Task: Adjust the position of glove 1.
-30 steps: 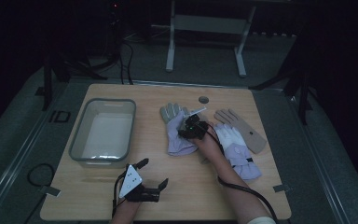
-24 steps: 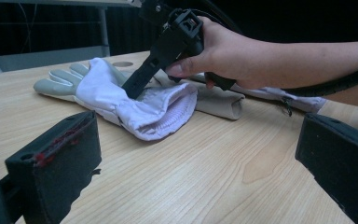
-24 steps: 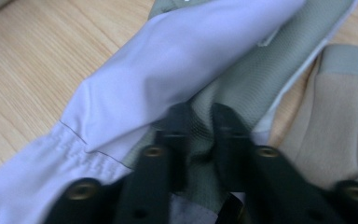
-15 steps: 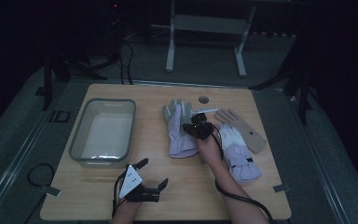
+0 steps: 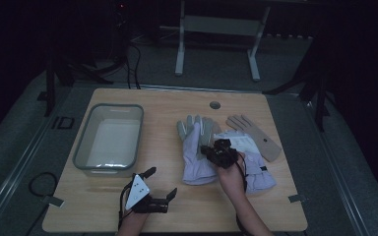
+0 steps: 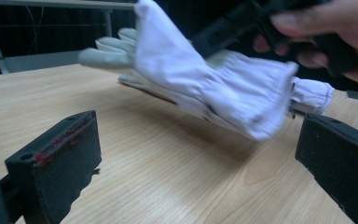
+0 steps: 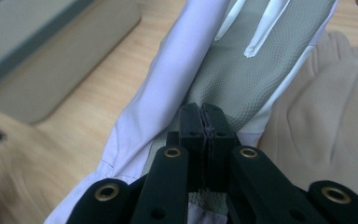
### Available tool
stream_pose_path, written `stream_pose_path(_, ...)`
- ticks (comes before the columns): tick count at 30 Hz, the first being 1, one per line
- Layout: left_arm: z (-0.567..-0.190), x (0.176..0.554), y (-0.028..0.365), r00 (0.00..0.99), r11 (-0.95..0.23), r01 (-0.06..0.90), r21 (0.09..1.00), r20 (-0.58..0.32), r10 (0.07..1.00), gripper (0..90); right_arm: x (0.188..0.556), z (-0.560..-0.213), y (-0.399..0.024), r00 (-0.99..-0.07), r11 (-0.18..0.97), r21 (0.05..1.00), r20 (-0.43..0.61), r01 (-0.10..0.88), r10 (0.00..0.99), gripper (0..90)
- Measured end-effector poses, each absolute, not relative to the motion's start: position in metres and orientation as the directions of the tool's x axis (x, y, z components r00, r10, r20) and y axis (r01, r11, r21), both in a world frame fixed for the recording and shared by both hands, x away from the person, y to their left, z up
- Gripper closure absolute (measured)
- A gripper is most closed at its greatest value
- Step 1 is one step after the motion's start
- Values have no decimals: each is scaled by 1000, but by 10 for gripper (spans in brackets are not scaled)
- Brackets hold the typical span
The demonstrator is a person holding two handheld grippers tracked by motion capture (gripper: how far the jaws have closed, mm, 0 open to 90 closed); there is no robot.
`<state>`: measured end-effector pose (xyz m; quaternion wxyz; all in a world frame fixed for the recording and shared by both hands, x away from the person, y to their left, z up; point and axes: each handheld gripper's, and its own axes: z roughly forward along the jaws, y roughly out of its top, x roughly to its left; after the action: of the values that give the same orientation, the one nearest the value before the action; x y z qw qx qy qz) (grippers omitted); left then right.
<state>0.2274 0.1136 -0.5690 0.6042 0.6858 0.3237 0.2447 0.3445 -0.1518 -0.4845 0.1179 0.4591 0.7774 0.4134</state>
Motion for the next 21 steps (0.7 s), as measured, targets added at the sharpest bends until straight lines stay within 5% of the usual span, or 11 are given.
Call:
stream_pose_path(15,-569,227,111,676,-79,141,987,-37,736,0,331,-539,-149,-509,234,707,203,667,836,870)
stream_pose_path(21,-569,227,112,678,-72,145,987,-46,734,0,335,-543,-155,-532,248,705,214,665,820,674)
